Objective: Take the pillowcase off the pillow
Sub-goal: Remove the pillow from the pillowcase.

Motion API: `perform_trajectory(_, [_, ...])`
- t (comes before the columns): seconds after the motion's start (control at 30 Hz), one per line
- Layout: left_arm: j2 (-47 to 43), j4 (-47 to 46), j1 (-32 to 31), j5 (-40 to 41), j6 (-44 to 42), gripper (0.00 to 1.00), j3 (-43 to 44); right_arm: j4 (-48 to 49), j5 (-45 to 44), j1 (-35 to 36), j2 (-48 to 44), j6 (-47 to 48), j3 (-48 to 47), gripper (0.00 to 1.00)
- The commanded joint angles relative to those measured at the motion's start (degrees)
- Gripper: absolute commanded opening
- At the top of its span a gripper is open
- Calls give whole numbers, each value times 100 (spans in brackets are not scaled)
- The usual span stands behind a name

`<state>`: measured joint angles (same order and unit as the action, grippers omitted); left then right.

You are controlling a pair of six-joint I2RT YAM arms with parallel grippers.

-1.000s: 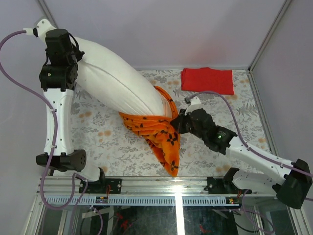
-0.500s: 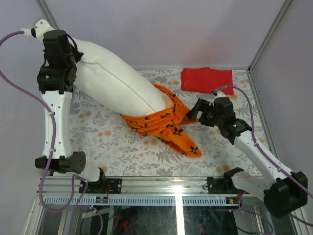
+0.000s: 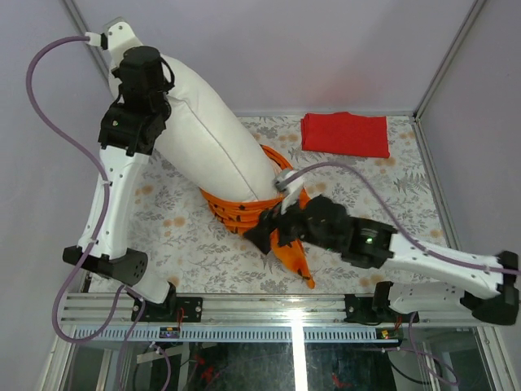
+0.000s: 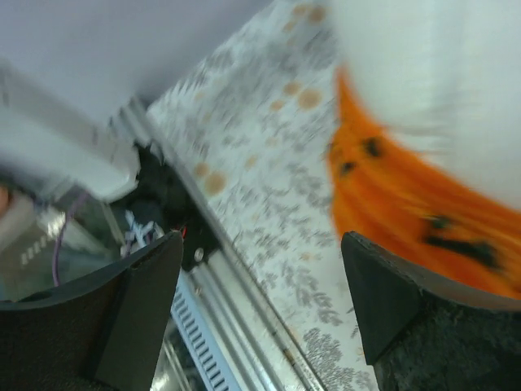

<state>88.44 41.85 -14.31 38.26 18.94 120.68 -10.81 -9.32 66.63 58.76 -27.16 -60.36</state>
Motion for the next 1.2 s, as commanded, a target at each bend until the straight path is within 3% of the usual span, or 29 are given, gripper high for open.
perform_trajectory(0.0, [219, -458, -318, 441, -233, 0, 209, 966, 507, 894, 871, 836, -267, 84])
perform_trajectory(0.07, [229, -451, -363, 463, -217, 0, 208, 1252, 887, 947, 1172, 902, -421, 83])
perform_trajectory(0.2, [193, -452, -436, 467, -240, 0, 221, 1510, 835, 948, 1773, 1283, -765, 86])
perform_trajectory(0.4, [91, -401, -492, 468, -216, 0, 190, 1413, -118, 854, 2655, 2000, -1144, 100])
perform_trajectory(0.6, [-323, -567, -548, 367, -124, 0, -258, 1396, -1321, 743, 3145, 2204, -704, 100])
perform_trajectory(0.67, [-451, -654, -548, 320, -134, 0, -406, 1169, -1292, 585, 3377, 1890, -592, 91])
perform_trajectory(0.73, [-514, -683, -547, 280, -157, 0, -475, 937, -1206, 511, 3611, 1589, -434, 74])
perform_trajectory(0.77, [-537, -705, -550, 251, -187, 0, -497, 866, -1187, 509, 3626, 1464, -307, 59])
perform_trajectory(0.8, [-552, -724, -547, 233, -219, 0, -527, 778, -1173, 513, 3789, 1285, -174, 33])
perform_trajectory(0.83, [-568, -753, -547, 231, -250, 0, -547, 709, -1161, 509, 3833, 1098, -14, 14])
perform_trajectory(0.87, [-572, -771, -548, 249, -284, 0, -568, 651, -1127, 509, 3845, 894, 132, 1])
perform_trajectory(1.17, [-792, -930, -543, 336, -331, 0, -784, 499, -318, 509, 3077, -503, 1682, 0])
